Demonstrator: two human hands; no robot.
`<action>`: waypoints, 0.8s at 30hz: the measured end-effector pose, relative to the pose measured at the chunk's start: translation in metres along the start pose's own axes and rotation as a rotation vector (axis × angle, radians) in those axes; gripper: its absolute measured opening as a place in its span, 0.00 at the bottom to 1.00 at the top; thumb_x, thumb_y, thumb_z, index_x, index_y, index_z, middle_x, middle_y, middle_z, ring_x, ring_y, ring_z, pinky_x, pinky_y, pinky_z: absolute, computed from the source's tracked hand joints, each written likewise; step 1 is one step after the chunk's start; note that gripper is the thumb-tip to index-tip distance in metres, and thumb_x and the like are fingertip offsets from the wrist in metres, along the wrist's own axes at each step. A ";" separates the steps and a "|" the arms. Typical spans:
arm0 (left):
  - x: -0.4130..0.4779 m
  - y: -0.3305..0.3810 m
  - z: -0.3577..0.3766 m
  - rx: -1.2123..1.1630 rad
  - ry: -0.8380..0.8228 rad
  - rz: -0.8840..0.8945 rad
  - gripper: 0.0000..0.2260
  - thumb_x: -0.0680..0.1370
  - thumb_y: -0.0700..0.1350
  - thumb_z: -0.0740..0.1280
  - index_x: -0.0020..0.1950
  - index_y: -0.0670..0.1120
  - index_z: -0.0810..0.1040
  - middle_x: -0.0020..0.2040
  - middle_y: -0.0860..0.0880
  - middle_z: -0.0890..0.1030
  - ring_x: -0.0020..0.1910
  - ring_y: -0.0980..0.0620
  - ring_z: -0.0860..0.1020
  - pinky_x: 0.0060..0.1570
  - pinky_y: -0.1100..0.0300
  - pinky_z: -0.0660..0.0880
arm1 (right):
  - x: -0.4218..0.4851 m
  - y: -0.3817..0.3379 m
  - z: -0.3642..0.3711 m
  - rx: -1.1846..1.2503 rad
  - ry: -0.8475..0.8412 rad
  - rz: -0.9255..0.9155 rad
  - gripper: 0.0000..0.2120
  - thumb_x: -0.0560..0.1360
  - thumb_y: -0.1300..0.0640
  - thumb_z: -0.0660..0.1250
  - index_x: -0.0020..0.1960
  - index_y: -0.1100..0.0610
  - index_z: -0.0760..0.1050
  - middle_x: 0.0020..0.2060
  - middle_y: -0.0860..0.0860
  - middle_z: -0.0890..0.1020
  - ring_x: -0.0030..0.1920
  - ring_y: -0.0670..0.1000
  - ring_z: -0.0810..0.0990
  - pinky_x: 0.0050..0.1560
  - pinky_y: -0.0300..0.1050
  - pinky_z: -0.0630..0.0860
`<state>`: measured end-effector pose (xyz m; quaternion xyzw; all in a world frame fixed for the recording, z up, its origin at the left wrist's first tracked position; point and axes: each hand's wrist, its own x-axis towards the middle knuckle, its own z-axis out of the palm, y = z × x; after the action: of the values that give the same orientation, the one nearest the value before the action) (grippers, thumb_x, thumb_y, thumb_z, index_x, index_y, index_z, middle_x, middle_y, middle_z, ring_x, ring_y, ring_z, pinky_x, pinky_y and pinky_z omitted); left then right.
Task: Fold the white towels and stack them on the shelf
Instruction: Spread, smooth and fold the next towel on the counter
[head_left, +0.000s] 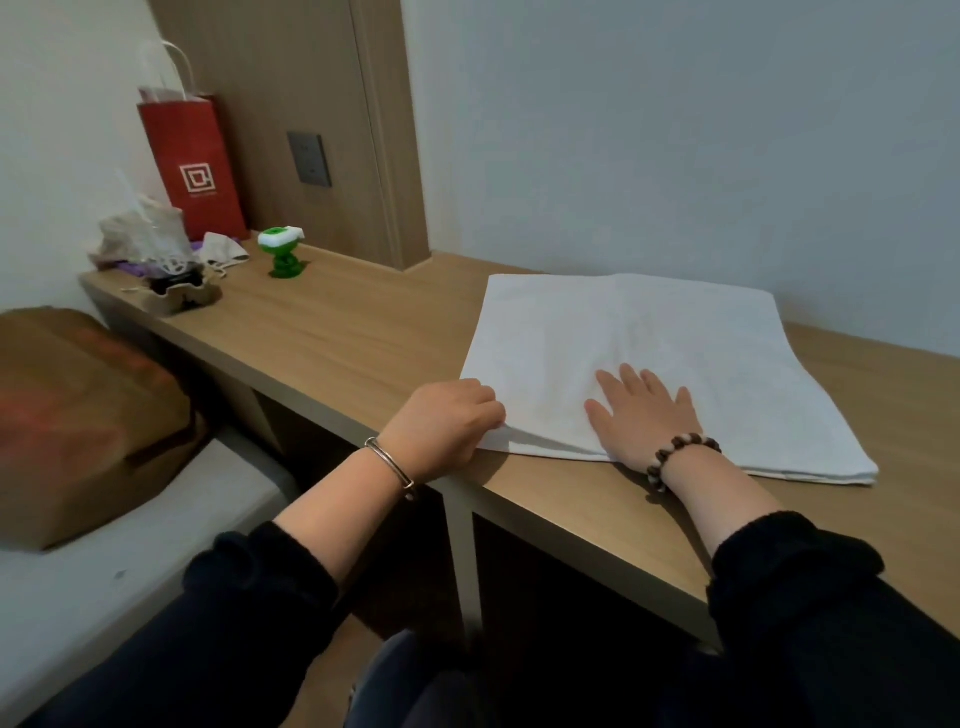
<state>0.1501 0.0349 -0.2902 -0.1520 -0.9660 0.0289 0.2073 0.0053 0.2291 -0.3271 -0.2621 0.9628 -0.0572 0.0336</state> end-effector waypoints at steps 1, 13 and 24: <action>0.000 0.000 -0.002 0.020 0.029 0.032 0.10 0.62 0.27 0.73 0.36 0.40 0.79 0.32 0.45 0.77 0.28 0.45 0.75 0.20 0.59 0.69 | 0.000 0.000 0.000 0.003 0.001 0.000 0.28 0.80 0.40 0.41 0.78 0.46 0.46 0.78 0.49 0.46 0.77 0.52 0.45 0.74 0.60 0.43; -0.009 0.007 0.004 -0.075 0.018 0.012 0.10 0.67 0.34 0.74 0.32 0.42 0.74 0.32 0.46 0.75 0.30 0.45 0.73 0.22 0.61 0.66 | -0.003 0.000 -0.004 0.063 0.019 -0.022 0.27 0.80 0.42 0.46 0.77 0.49 0.51 0.78 0.51 0.49 0.77 0.53 0.48 0.74 0.59 0.46; -0.016 0.000 0.015 -0.356 0.064 -0.242 0.03 0.71 0.38 0.73 0.38 0.42 0.81 0.39 0.51 0.79 0.40 0.52 0.77 0.39 0.58 0.73 | -0.038 -0.006 -0.024 0.299 0.086 -0.428 0.05 0.73 0.48 0.70 0.46 0.48 0.78 0.45 0.43 0.75 0.49 0.43 0.71 0.49 0.37 0.67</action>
<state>0.1578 0.0296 -0.3104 -0.0701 -0.9599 -0.1721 0.2097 0.0391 0.2452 -0.3015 -0.4491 0.8669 -0.2155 0.0182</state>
